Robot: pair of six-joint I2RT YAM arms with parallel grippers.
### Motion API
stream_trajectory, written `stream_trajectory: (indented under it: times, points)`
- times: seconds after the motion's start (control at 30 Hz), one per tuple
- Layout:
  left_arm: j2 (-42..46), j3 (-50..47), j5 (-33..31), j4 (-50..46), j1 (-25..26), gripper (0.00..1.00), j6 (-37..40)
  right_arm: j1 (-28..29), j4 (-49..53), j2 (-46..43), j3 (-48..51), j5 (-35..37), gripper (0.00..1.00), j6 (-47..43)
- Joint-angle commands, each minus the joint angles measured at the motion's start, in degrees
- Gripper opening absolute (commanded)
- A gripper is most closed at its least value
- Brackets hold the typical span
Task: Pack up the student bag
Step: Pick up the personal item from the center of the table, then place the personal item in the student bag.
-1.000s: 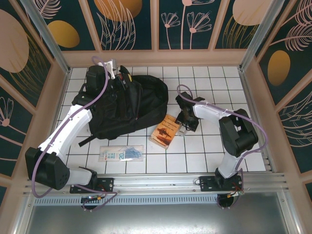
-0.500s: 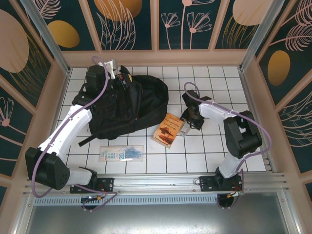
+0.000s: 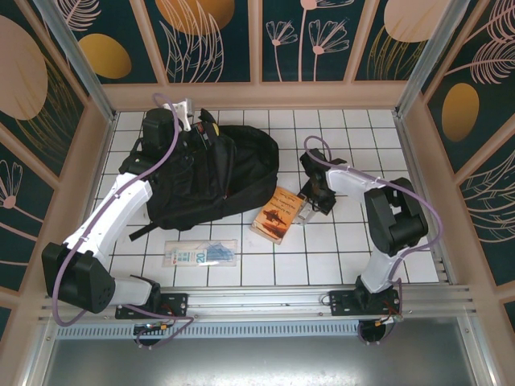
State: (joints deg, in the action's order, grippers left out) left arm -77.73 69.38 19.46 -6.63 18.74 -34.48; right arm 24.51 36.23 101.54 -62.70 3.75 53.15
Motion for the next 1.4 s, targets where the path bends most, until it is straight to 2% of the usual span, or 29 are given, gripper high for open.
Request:
stream_trajectory:
  times: [0.0, 0.37, 0.5, 0.7, 0.9, 1.0, 1.1, 1.37]
  points:
    - [1.8, 0.2, 1.8, 6.1, -0.4, 0.00, 1.1, -0.5, -0.7, 1.6, -0.4, 1.8, 0.63, 1.0]
    - [1.7, 0.2, 3.2, 6.5, -0.4, 0.00, 0.9, -1.3, -1.8, 0.9, 3.1, 3.2, 0.50, 1.0]
    - [1.2, 0.4, 5.4, 6.9, -0.4, 0.00, 0.3, -2.0, -1.7, -4.5, 4.8, 3.3, 0.45, 1.9]
    - [0.3, 0.8, 8.8, 8.0, -0.3, 0.00, -1.3, -2.4, 2.5, -13.4, 3.2, 5.3, 0.44, 1.5]
    - [-0.5, 1.1, 11.6, 9.1, -0.3, 0.00, -3.1, -2.8, 7.5, -22.2, -3.9, 9.2, 0.45, -0.8]
    - [-1.3, 1.1, 13.6, 10.0, -0.1, 0.00, -4.0, -2.6, 7.0, -24.5, -7.9, 7.6, 0.45, -1.6]
    - [-1.9, 1.6, 14.5, 10.2, 0.3, 0.00, -4.1, -0.5, 6.5, -23.1, -13.4, 5.9, 0.44, -3.1]
    - [-2.6, 4.3, 16.2, 9.3, 0.9, 0.00, -5.2, 9.9, 6.4, -10.8, -29.6, 7.6, 0.44, -6.8]
